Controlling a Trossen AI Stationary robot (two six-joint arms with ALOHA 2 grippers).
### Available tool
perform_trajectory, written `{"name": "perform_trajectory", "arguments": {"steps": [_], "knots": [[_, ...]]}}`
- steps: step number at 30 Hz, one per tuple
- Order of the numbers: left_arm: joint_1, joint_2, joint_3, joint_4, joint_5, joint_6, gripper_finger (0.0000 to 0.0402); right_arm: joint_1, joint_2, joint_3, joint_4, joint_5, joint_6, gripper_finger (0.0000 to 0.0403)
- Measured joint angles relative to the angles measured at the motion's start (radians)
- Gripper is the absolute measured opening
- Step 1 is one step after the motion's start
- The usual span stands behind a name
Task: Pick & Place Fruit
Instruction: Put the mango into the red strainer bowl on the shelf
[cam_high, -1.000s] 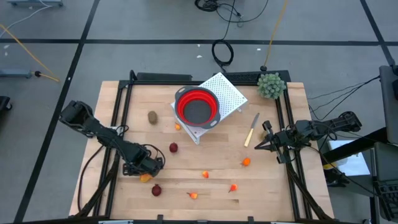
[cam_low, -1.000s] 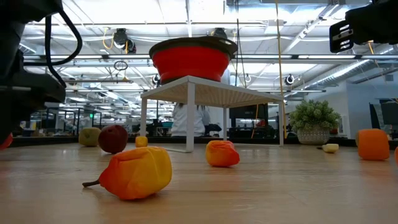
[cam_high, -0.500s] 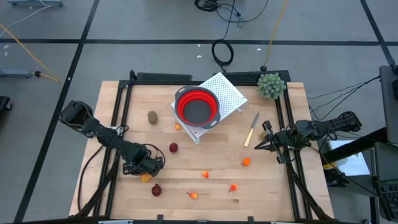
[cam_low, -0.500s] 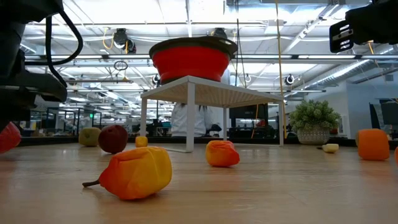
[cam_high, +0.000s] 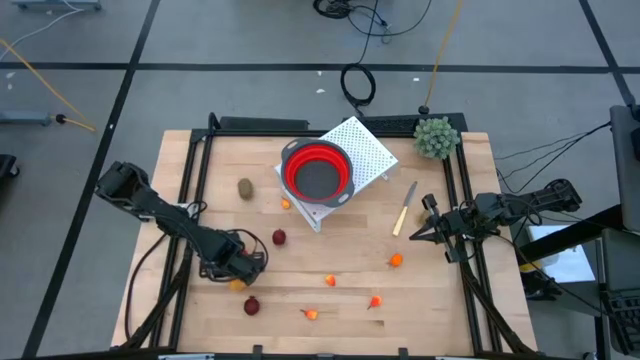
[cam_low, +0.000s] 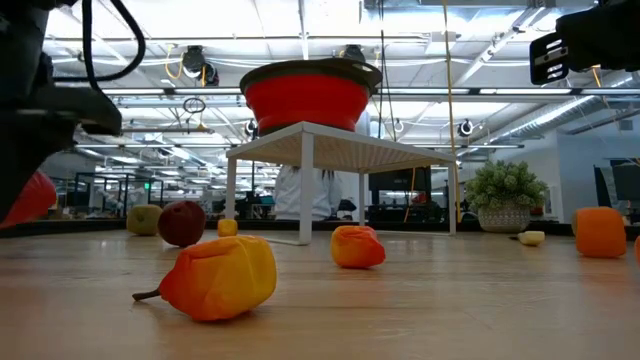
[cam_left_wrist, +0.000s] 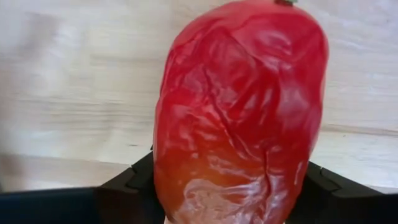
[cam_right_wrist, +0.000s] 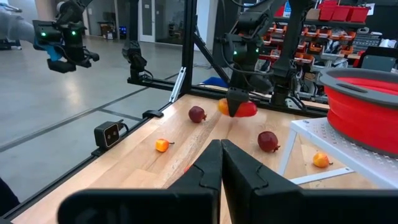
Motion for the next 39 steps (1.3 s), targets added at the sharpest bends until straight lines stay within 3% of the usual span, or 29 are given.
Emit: {"name": "perform_trajectory", "arguments": {"steps": [7,15,24,29,33,39], "knots": [[0.000,0.000,0.132,-0.120,-0.139,0.103,0.0210,0.000,0.000,0.000,0.000,0.000,0.000,0.0000],[0.000,-0.001,0.294,-0.117,-0.511,0.298,0.0239,0.000,0.000,0.000,0.000,-0.001,0.000,0.0000],[0.000,-0.002,0.466,-0.041,-0.846,0.594,0.0209,0.000,0.000,0.000,0.000,-0.001,0.000,0.0000],[0.000,-0.002,0.505,0.145,-0.968,0.811,0.0227,0.000,0.000,0.000,0.000,-0.001,0.000,0.0000],[0.000,-0.002,0.506,0.436,-1.039,1.091,0.0237,0.000,0.000,0.000,0.000,-0.001,0.000,0.0000],[0.004,-0.002,0.506,0.913,-1.035,1.574,0.0219,0.000,0.000,0.000,0.000,-0.001,0.000,0.0000]]}}
